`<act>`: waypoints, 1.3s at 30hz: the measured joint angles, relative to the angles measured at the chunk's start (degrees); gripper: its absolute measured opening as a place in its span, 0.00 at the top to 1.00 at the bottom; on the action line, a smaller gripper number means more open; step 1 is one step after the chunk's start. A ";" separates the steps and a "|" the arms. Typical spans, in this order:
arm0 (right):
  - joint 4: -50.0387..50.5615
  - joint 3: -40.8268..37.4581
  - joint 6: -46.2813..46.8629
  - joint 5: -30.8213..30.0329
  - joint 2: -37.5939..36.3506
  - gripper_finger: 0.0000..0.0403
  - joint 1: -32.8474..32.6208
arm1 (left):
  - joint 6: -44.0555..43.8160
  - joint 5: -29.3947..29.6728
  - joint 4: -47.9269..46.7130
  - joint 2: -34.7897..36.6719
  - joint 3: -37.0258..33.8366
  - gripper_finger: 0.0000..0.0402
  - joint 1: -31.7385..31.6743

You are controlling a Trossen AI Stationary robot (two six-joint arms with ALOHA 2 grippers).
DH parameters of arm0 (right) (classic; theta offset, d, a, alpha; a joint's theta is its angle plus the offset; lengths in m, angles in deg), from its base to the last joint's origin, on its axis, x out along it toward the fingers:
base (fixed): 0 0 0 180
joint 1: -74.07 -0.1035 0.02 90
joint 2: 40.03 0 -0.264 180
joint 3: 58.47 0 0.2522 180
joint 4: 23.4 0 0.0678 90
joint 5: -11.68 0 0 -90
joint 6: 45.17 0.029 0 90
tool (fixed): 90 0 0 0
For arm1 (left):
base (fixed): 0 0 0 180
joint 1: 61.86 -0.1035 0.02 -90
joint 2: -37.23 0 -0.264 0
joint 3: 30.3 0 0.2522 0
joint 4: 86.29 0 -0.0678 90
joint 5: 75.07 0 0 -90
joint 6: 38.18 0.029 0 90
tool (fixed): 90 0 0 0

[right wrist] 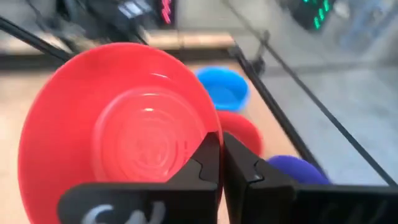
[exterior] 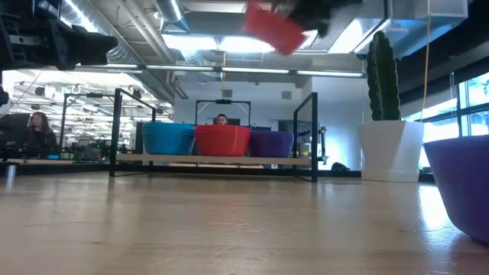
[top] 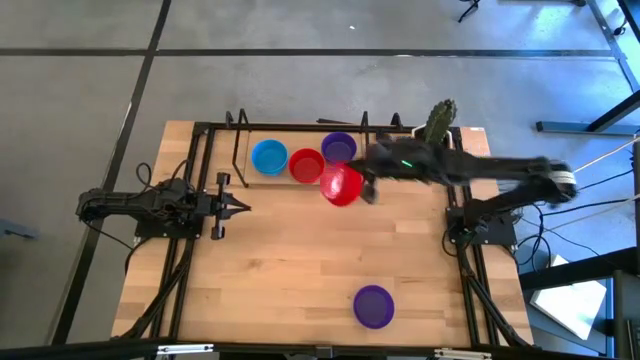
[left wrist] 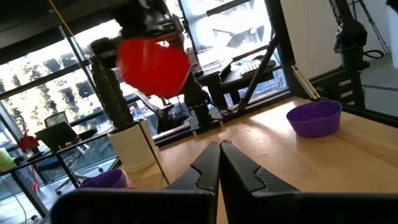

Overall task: Pick & Place Mini bowls
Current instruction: Stack the red bowl on top of the red bowls on the shelf

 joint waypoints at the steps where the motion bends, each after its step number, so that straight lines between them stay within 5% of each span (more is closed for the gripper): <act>1: 3.95 4.83 -0.67 -0.02 4.00 0.99 1.44 | 0.00 0.00 0.00 0.00 0.00 0.99 0.00; 11: 30.04 44.28 -5.83 5.97 39.62 0.99 11.90 | 0.02 0.00 -0.04 -0.01 0.00 0.98 0.00; 18: 37.86 61.69 -7.82 9.79 52.70 0.99 15.21 | 0.12 0.02 -0.07 0.00 0.00 0.99 0.00; 30: 41.51 64.42 -8.11 9.62 57.90 0.98 17.52 | 0.26 0.06 -0.07 0.00 0.00 0.98 0.02; 39: 41.47 64.41 -8.09 10.56 57.84 0.82 17.49 | 0.17 0.09 -0.07 0.00 0.00 0.98 0.00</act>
